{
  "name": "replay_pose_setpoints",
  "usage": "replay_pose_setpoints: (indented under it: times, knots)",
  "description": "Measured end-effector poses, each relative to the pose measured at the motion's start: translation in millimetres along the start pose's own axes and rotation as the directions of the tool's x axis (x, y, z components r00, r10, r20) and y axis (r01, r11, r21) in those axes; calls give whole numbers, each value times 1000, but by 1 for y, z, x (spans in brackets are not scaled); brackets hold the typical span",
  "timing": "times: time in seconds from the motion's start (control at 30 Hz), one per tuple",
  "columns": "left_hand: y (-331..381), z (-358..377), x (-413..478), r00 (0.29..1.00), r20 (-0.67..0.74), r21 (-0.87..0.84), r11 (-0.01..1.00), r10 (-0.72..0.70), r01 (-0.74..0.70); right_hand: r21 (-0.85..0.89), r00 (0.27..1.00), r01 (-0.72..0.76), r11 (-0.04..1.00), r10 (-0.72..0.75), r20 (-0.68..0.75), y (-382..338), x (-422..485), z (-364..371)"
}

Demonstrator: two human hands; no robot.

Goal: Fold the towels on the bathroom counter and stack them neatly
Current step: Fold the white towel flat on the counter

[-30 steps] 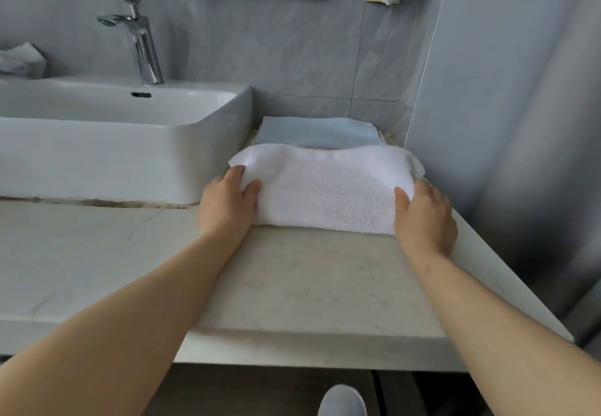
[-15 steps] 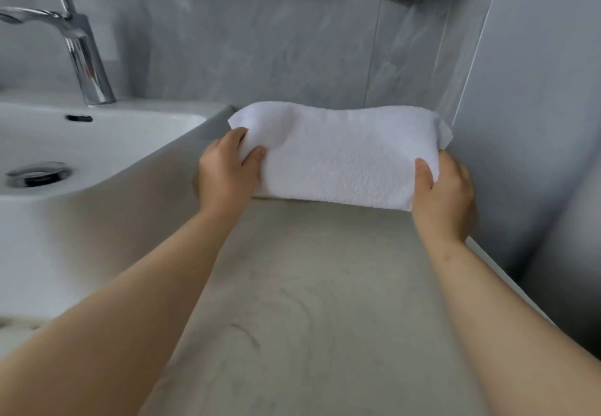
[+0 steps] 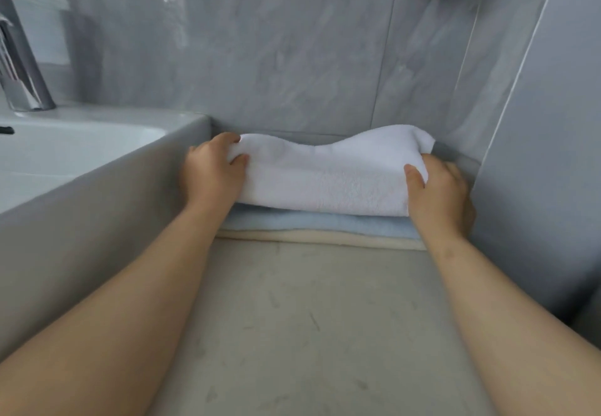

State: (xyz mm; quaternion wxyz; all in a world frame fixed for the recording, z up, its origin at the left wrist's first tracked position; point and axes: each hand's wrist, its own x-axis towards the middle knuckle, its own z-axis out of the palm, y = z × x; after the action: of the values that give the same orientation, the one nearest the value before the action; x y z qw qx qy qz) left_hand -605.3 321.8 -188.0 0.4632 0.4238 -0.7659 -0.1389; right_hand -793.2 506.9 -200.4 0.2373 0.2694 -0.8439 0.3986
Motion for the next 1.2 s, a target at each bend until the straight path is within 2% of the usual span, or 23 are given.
replay_pose_setpoints:
  times: [0.23,0.37,0.43,0.53,0.6,0.7,0.77,0.93,1.0,1.03,1.13,1.2]
  knots:
    - [-7,11,3,998,35,84,996,-47,44,-61,1000,0,998,1,18,4,6,16]
    - [-9,8,6,933,260,264,948,-249,179,-143,991,-89,986,102,90,10,8,17]
    - [-3,6,8,927,295,359,926,-231,117,-247,985,-107,963,137,108,8,8,15]
    - [10,9,8,948,316,325,935,33,-141,-281,987,14,960,32,159,-5,9,13]
    - [13,18,6,885,441,293,909,146,-296,-278,955,111,954,-24,297,-13,7,16]
    - [7,30,0,770,638,349,881,25,-318,-316,902,166,934,-15,431,-12,0,22]
    - [3,33,-2,739,673,380,873,-35,-305,-311,895,155,938,0,447,-7,-3,24]
    - [-1,37,-1,749,661,428,840,-40,-333,-319,884,138,938,29,467,-5,-6,30]
    - [-1,38,-4,764,645,420,845,-22,-330,-360,916,152,921,5,401,-2,-10,33]
    - [-1,37,-7,794,608,412,855,-1,-315,-366,941,157,917,-27,336,-2,-13,33]
    - [-2,28,-21,936,306,339,899,173,-277,-298,979,178,938,-137,152,-4,-28,24]
    - [0,18,-38,953,155,276,915,260,-294,-236,974,210,949,-181,137,-10,-44,17]
